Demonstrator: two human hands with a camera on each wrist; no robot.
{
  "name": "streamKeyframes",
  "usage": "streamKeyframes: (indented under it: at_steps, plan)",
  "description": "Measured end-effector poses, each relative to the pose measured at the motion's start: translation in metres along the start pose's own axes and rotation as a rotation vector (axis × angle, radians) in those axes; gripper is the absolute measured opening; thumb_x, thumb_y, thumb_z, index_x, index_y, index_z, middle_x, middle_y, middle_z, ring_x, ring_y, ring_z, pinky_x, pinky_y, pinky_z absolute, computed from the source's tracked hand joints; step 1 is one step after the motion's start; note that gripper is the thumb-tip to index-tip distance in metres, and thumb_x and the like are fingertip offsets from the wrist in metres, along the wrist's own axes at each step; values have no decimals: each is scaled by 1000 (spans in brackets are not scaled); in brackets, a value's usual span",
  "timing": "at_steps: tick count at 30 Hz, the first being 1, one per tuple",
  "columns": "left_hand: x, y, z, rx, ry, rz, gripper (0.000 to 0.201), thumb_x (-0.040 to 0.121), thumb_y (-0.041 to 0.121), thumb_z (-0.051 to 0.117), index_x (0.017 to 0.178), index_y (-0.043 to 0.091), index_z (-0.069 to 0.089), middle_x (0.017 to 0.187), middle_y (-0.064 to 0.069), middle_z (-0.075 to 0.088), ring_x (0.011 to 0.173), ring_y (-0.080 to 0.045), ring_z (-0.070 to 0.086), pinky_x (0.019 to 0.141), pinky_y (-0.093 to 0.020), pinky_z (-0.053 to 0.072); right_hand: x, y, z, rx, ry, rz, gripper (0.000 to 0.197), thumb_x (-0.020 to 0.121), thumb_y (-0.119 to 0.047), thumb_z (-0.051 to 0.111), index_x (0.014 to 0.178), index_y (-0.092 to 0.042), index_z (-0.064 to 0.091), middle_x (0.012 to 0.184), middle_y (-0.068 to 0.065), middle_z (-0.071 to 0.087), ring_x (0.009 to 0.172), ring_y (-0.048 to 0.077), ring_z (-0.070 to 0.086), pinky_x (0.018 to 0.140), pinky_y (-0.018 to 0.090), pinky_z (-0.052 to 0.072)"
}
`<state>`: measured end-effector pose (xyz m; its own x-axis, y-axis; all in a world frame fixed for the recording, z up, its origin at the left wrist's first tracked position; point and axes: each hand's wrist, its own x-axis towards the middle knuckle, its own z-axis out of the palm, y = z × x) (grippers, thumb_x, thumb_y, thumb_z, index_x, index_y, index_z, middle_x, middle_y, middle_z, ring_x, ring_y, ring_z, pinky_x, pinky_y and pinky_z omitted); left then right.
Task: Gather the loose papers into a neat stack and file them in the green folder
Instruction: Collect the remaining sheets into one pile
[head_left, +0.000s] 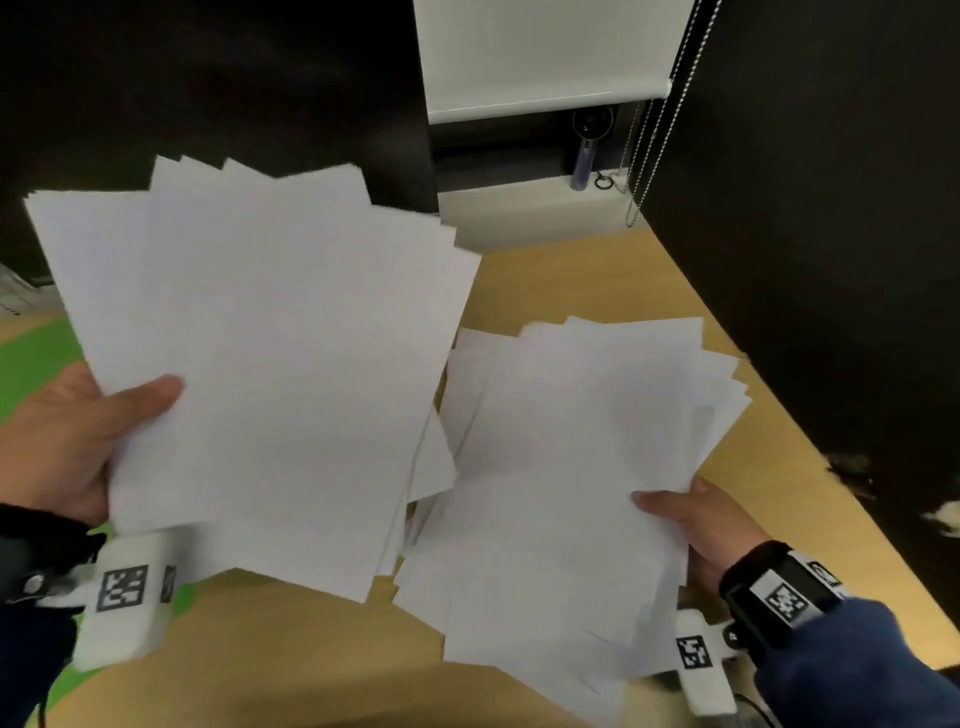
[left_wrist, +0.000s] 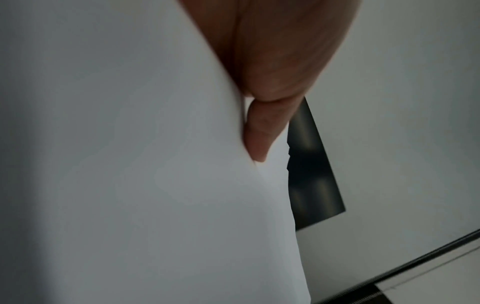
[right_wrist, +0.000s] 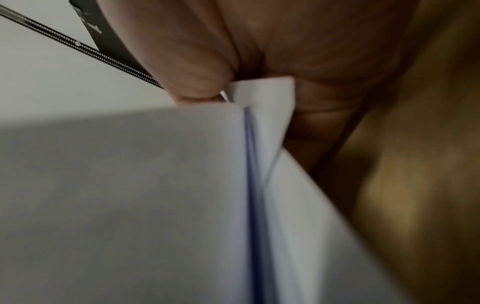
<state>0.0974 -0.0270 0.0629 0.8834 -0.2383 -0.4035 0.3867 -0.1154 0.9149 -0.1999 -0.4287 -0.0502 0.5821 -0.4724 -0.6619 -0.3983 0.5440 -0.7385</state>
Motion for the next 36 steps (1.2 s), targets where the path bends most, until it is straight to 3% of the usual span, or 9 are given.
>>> streamKeyframes:
  at_steps: [4,7,10,13,16,20,27,32,36]
  plan:
    - [-17,-9,66,-75,-150,92,30,93,0,52,116,12,67,100,-5,79,83,-20,77,71,-38,63,6,3,14,-23,-28,9,41,84,8,66,123,0,64,113,26,73,104,46,69,96,58,52]
    - [-27,-42,128,23,-214,-3,40,85,-5,63,120,13,66,110,-12,76,97,-31,73,86,-47,59,8,6,15,-9,-48,20,44,84,2,70,127,-2,63,118,24,72,107,44,69,98,61,50]
    - [-20,-89,166,464,-282,-43,32,84,5,73,111,17,60,115,-13,71,102,-31,68,94,-46,53,4,3,15,86,-55,27,37,92,-20,69,127,-7,65,119,18,74,111,37,69,101,54,51]
    - [-3,-108,173,886,-123,38,34,88,26,70,117,19,54,120,-9,64,107,-30,62,94,-44,52,-4,-2,17,148,-68,23,31,99,-32,58,122,-14,66,118,11,76,111,28,71,99,46,52]
    - [16,-102,170,946,-54,2,49,92,35,63,134,12,55,132,-11,58,113,-33,58,96,-40,49,-7,-2,18,141,-73,11,25,96,-25,63,118,-14,66,115,10,76,106,27,73,93,43,55]
    - [27,-94,186,896,-241,25,34,98,22,56,130,13,62,130,-10,65,115,-31,59,95,-34,44,-2,2,23,80,-43,-3,35,91,-24,71,122,-10,65,116,13,76,108,31,71,98,49,54]
    - [29,-85,206,1061,-317,25,68,103,36,45,160,31,9,166,0,19,146,-28,32,106,-27,31,-2,3,28,77,-57,-50,30,91,-28,70,117,-16,68,109,6,78,102,25,74,80,37,59]
    - [18,-92,225,1118,-362,20,76,102,48,40,159,31,-5,162,-10,29,138,-33,44,106,-33,38,-2,6,38,76,-30,-76,32,90,-34,70,117,-17,68,110,6,78,101,24,74,93,43,56]
    - [23,-91,209,1146,-132,52,55,101,47,40,139,7,42,135,-17,57,116,-36,58,93,-37,44,-4,6,24,89,-20,-46,32,91,-36,69,120,-21,68,112,3,78,104,24,73,85,44,59]
